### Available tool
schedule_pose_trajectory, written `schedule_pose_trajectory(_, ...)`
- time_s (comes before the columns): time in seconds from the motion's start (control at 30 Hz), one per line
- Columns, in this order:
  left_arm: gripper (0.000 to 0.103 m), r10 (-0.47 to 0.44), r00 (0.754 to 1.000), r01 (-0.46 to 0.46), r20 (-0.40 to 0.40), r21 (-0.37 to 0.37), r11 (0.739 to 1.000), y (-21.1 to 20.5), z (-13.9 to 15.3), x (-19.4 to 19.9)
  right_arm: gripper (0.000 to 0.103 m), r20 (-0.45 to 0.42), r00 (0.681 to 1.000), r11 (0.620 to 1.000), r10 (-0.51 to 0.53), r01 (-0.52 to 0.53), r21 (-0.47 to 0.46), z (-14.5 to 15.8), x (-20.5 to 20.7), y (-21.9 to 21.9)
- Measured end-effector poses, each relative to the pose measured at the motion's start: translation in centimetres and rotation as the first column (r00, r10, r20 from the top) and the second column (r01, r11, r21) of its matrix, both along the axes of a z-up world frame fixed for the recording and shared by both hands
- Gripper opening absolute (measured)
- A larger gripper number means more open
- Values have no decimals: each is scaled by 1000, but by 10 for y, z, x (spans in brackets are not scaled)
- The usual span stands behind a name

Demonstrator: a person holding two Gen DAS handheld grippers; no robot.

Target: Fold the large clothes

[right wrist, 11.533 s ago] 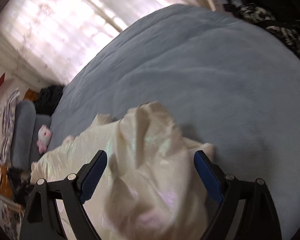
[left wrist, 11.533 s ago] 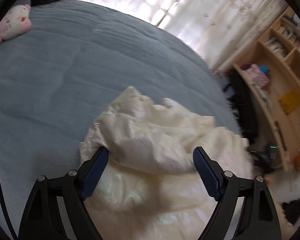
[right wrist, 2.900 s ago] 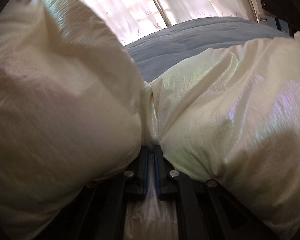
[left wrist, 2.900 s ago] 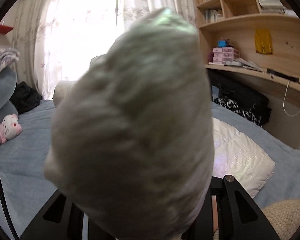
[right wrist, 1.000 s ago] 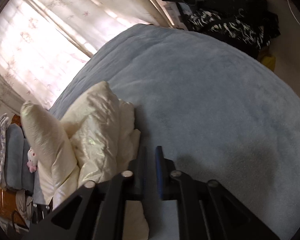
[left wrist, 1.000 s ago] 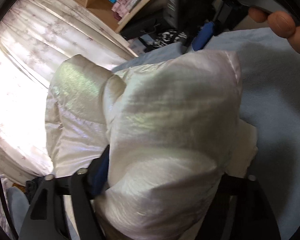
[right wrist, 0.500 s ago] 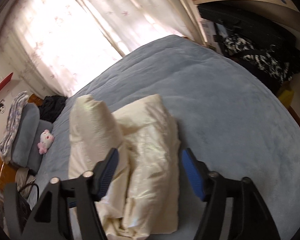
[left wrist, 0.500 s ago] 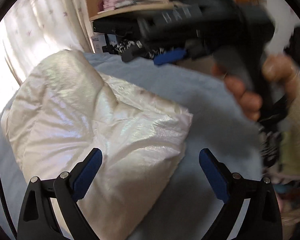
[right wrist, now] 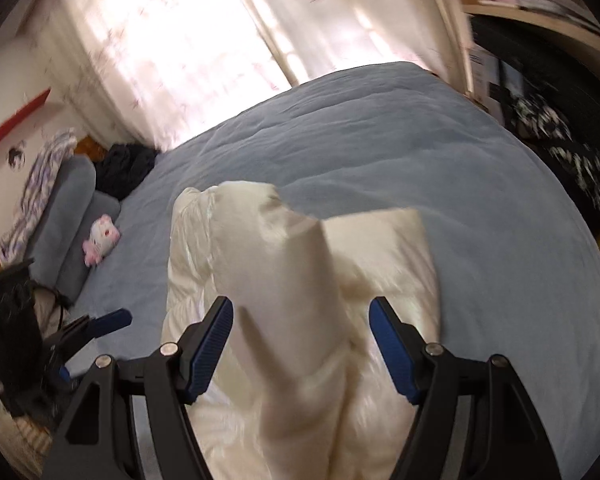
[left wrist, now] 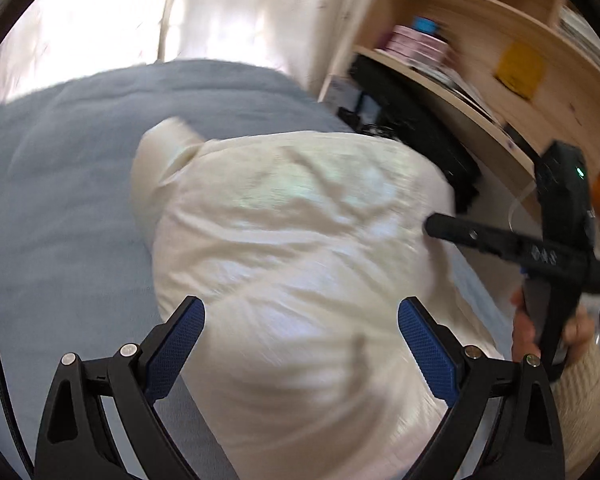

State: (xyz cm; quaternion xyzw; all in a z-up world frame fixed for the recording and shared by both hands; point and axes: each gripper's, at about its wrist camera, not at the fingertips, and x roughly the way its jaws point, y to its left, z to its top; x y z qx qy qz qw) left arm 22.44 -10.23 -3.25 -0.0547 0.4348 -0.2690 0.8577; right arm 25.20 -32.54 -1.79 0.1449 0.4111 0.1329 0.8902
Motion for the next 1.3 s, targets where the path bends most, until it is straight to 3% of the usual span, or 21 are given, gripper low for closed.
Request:
schedule_pose_trajectory(0.2, 96, 72, 997, -71, -7, 61, 996, -13, -28, 32, 70, -1, 999, 994, 48, -48, -97, -19, 38, 19)
schedule_pose_trajectory(0.23, 96, 71, 997, -71, 3, 74, 995, -17, -31, 36, 65, 6, 999, 994, 53, -52, -96, -22, 41, 19)
schedule_pose_trajectory(0.27, 96, 66, 998, -66, 4, 79, 995, -23, -38, 39, 51, 19, 998, 994, 56, -54, -91, -24, 43, 19)
schedule_pose_trajectory(0.37, 96, 49, 999, -49, 7, 85, 995, -36, -46, 46, 32, 33, 998, 997, 49, -47, -55, -34, 41, 11)
schedule_pose_trajectory(0.47, 96, 21, 999, -23, 32, 74, 997, -53, -41, 54, 22, 50, 999, 999, 20, -18, -47, -38, 31, 3)
schedule_pose_trajectory(0.6, 96, -12, 997, 5, 76, 95, 995, -78, -32, 50, 21, 93, 994, 999, -53, 51, 17, -43, 4, -16)
schedule_pose_trajectory(0.73, 96, 3, 994, -28, 112, 221, 975, -108, -52, 58, 22, 52, 989, 988, -140, 137, 71, -71, -1, -35)
schedule_pose_trajectory(0.8, 97, 15, 993, -43, 117, 247, 968, -114, -60, 64, 24, 35, 986, 982, -160, 156, 105, -78, 5, -41)
schedule_pose_trajectory(0.9, 101, 44, 994, -68, 101, 251, 966, -115, -69, 78, 28, 35, 986, 982, -166, 161, 99, -90, 16, -37)
schedule_pose_trajectory(1.1, 102, 75, 993, -97, 95, 253, 963, -108, -90, 88, 30, 50, 982, 967, -181, 169, 189, -113, 26, -38)
schedule_pose_trajectory(1.3, 102, 90, 989, -117, 116, 250, 961, -108, -106, 90, 31, 68, 981, 972, -180, 166, 169, -121, 31, -30)
